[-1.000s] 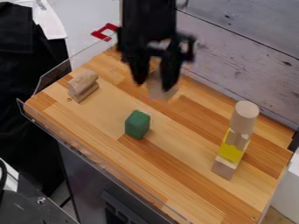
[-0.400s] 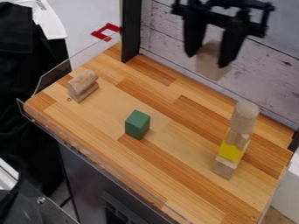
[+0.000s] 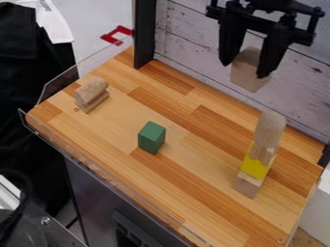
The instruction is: Move the cube to the top of the tower
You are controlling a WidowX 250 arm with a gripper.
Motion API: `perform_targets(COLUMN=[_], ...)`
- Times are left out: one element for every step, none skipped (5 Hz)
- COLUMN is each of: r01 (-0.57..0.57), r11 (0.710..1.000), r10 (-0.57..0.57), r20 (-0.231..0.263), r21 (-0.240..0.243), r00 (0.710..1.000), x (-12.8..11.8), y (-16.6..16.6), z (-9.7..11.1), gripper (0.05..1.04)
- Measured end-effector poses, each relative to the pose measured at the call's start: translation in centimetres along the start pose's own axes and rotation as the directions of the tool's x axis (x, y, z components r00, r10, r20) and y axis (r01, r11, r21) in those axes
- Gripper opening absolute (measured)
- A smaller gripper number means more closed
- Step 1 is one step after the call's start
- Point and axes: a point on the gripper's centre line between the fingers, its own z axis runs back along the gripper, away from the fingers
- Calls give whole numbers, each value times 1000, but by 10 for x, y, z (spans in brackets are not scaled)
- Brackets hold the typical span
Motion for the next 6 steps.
perform_targets(r01=[22, 47, 55, 61, 60, 66], r11=[1000, 999, 998, 998, 998, 998], r10=[-22, -46, -53, -58, -58, -64], r20=[-4, -46, -80, -87, -88, -75], r21=[2, 25, 29, 31, 26, 22], r00=[1000, 998, 995, 995, 994, 995], x=[-3, -5, -5, -5, -4, -1], y=[-10, -22, -28, -34, -37, -37], z=[-1, -14, -25, -29, -33, -33], gripper=[561, 561, 561, 562, 561, 561])
